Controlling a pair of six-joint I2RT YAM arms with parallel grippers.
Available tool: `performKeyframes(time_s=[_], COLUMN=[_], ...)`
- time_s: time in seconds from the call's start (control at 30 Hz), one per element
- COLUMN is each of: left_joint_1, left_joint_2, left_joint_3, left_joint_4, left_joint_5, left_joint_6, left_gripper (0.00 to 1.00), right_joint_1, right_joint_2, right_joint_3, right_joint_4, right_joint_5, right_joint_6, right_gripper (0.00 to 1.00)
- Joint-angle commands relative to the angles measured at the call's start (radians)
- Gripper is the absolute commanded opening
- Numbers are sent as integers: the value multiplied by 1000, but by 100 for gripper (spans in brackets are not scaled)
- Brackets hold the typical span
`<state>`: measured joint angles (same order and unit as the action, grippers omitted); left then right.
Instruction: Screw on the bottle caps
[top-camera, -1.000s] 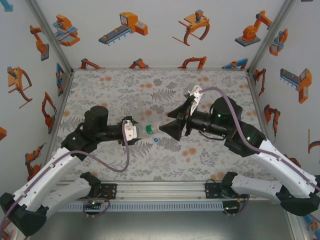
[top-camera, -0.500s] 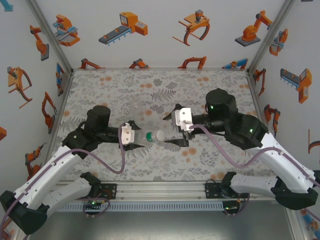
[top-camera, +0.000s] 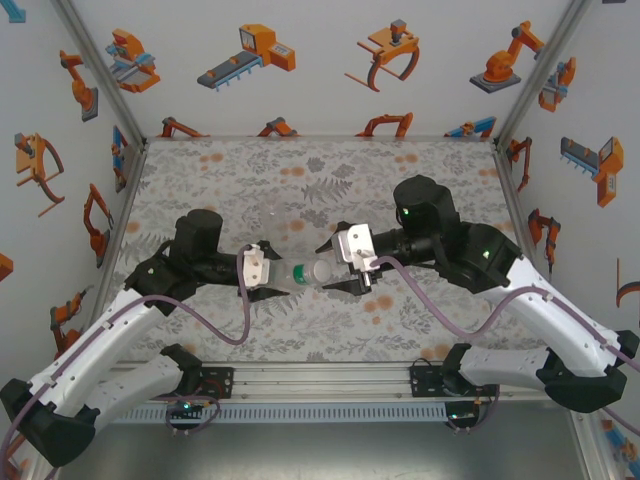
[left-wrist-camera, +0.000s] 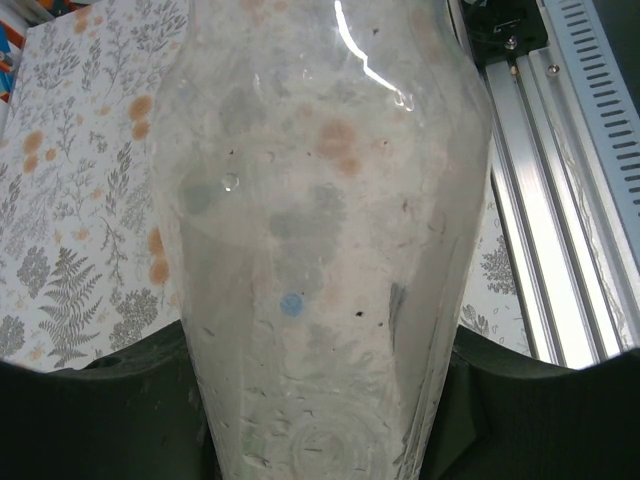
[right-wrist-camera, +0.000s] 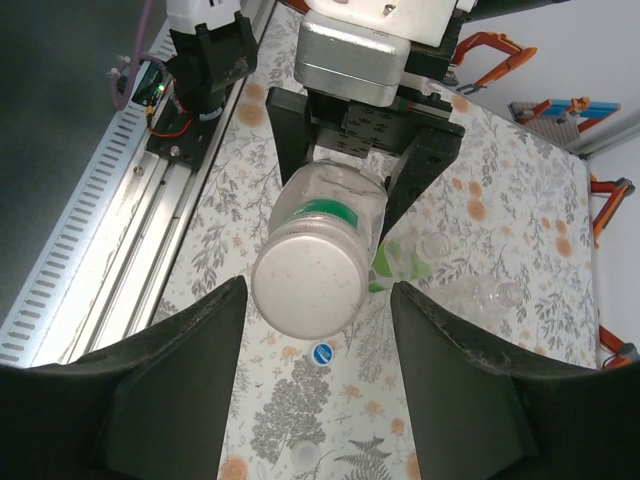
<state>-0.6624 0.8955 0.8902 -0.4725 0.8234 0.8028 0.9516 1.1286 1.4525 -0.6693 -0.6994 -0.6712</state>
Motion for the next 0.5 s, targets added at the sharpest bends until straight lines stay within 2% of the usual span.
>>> performKeyframes(time_s=[0.0, 0.2, 0.33, 0.47], left_joint_1=[-3, -3, -2, -3], left_joint_2=[4, 13, 14, 15], left_joint_3=[33, 37, 39, 40], left_joint_4=[-14, -19, -22, -22], left_joint_5=[22, 21, 18, 0], left_joint_6=[12, 9, 9, 6], left_gripper=[0, 0, 0, 0], right_joint_1=[7, 17, 22, 23], right_joint_2=[-6, -9, -6, -7], right_joint_3=[19, 15, 19, 10], right_joint_4=[5, 15, 15, 13], right_joint_5=[-36, -39, -40, -37], right_joint_6=[-18, -18, -19, -14], right_gripper=[57, 62, 51, 34])
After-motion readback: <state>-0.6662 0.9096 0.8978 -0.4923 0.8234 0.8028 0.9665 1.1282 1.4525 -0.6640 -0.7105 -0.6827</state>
